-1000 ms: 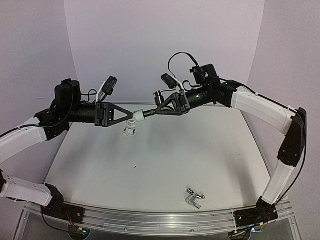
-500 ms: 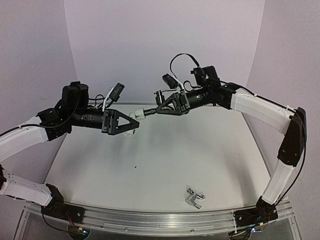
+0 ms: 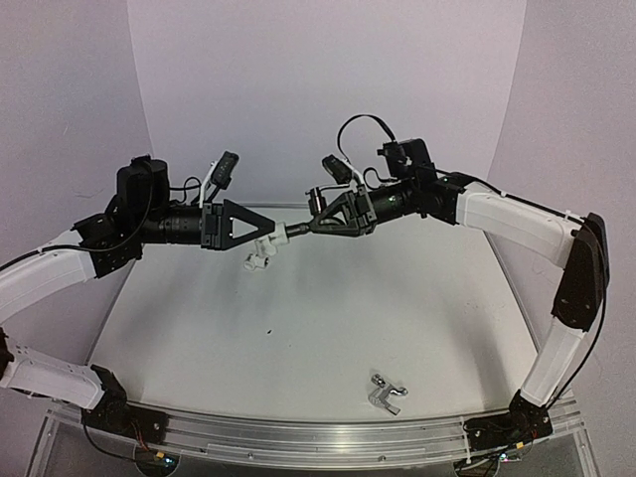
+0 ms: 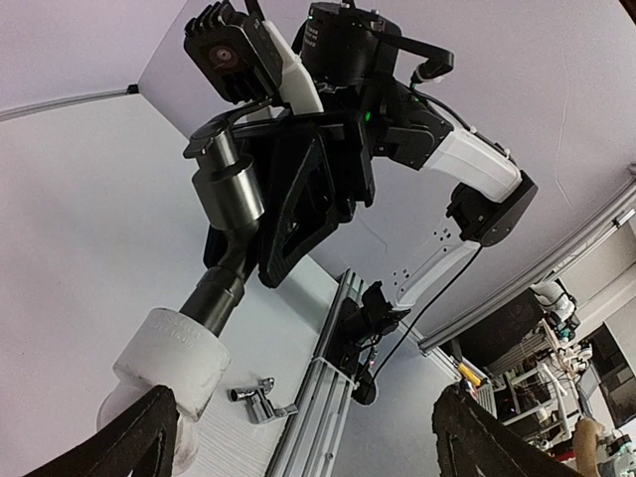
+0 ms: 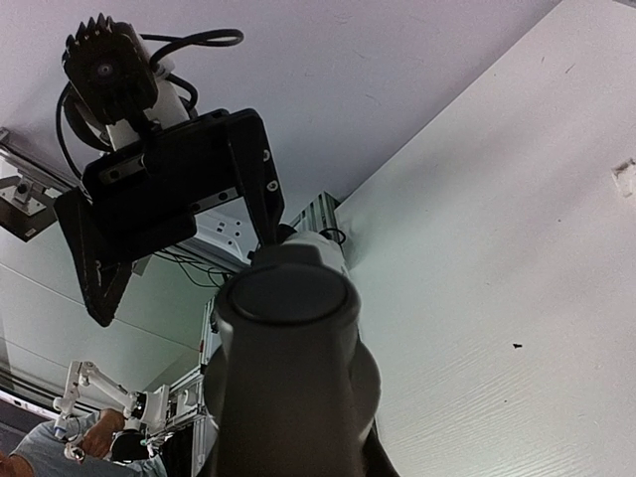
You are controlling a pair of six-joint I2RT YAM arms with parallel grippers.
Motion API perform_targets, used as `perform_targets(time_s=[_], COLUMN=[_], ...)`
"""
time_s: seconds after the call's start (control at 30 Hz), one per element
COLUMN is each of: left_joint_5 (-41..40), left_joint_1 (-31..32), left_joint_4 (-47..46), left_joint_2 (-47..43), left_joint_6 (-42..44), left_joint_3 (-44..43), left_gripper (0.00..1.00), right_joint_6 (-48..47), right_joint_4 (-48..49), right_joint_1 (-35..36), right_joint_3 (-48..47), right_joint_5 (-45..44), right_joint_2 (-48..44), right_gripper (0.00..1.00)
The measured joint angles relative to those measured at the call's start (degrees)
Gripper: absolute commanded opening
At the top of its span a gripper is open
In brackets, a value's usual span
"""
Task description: Install the water faucets
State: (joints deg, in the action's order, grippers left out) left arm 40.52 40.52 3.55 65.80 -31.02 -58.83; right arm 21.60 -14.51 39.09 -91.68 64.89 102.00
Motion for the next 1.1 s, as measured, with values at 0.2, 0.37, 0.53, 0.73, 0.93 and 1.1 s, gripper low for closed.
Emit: perform_targets(time_s=[0.2, 0.37, 0.53, 0.73, 0.93, 1.1], left_joint_5=[1.9, 2.4, 3.0, 4.3, 4.3, 4.1], left_joint_1=[-0.6, -0.8, -0.9, -0.4, -0.3, -0.3], left_joint_4=[-4.8, -7.7, -8.7, -8.7, -9.1, -9.5], left_joint_2=[0.2, 0.1, -0.1, -0.2, -0.2, -0.1], left_joint_6=[-3.6, -5.6, -6.9, -7.5, -8.1, -8.4], left_joint_3=[2.0, 3.6, 4.2, 4.3, 5.0, 5.0], left_gripper=[0.89, 0.89, 0.89, 0.89, 0.90, 0.91], right_joint_6=[0.4, 0.8, 1.1, 1.5, 3.8, 8.1], right_joint_4=[0.3, 0.3, 0.7, 2.8, 6.1, 11.8], right_joint_1=[-0.2, -0.3, -0.4, -0.6, -0.8, -0.9], right_joint_3=[0.0, 0.0, -0.4, -1.7, -2.2, -0.2], right_joint_5=[0.0, -0.5, -1.1, -1.4, -0.8, 0.6], right_joint_2=[0.0, 0.0, 0.0, 0.0, 0.0, -0.7], right_gripper=[0.00, 0.00, 0.00, 0.00, 0.00, 0.00])
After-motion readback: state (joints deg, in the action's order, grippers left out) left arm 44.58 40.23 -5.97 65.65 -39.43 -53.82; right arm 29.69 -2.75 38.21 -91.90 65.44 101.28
